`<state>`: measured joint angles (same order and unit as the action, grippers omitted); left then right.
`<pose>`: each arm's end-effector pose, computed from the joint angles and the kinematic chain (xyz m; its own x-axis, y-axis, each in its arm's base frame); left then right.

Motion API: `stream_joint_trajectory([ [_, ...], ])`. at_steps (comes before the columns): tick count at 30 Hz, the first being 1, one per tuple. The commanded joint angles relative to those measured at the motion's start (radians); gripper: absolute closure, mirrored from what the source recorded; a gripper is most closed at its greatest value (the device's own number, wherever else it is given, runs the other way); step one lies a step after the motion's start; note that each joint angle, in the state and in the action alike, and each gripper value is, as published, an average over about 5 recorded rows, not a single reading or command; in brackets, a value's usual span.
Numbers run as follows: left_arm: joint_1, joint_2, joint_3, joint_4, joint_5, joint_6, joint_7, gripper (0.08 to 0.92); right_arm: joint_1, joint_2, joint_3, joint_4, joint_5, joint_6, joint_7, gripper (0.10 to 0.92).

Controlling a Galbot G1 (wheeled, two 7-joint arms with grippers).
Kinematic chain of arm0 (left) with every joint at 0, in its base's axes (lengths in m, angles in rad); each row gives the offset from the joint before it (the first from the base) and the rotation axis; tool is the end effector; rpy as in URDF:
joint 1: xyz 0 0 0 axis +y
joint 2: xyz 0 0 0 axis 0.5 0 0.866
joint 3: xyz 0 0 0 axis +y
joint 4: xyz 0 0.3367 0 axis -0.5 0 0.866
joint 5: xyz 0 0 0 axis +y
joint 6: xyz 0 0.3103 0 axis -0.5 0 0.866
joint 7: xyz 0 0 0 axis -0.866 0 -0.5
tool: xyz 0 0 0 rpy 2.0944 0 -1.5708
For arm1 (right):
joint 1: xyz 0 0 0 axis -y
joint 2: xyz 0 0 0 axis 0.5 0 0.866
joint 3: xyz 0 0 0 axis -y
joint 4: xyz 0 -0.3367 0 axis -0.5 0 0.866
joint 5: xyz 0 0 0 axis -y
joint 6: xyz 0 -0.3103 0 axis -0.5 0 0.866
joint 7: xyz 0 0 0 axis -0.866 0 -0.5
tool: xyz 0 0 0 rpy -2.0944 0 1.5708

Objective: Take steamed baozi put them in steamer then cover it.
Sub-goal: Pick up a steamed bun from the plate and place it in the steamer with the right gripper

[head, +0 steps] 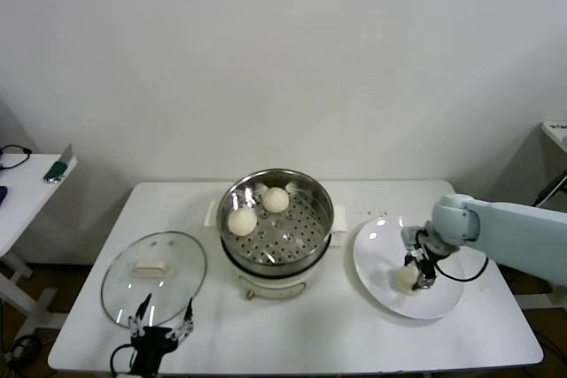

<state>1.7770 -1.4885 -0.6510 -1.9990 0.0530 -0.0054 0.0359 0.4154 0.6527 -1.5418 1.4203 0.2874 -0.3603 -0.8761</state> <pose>0.0725 0.0528 -0.3389 -0.9566 -0.0449 0.2879 0.0097 0.9826 0.1853 0.4289 -0.1405 -0.1931 -0.0586 -0.0156 0.9982 -0.9960 -0.0673 -0.0596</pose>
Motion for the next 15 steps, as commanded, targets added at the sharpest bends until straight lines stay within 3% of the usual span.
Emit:
stream_joint_trajectory([
  [1,0.000,-0.002,-0.002,0.000,0.000,0.002,-0.001,0.177,0.171,0.059,-0.045,-0.030,-0.039,0.158,-0.152,0.396],
  [10,-0.003,-0.003,-0.004,-0.004,0.003,0.008,0.000,0.177,0.522,0.253,-0.053,-0.083,-0.081,0.530,-0.280,0.394],
  [15,-0.006,-0.005,-0.003,-0.005,0.006,0.007,0.001,0.177,0.625,0.392,0.069,-0.025,-0.048,0.605,-0.315,0.391],
])
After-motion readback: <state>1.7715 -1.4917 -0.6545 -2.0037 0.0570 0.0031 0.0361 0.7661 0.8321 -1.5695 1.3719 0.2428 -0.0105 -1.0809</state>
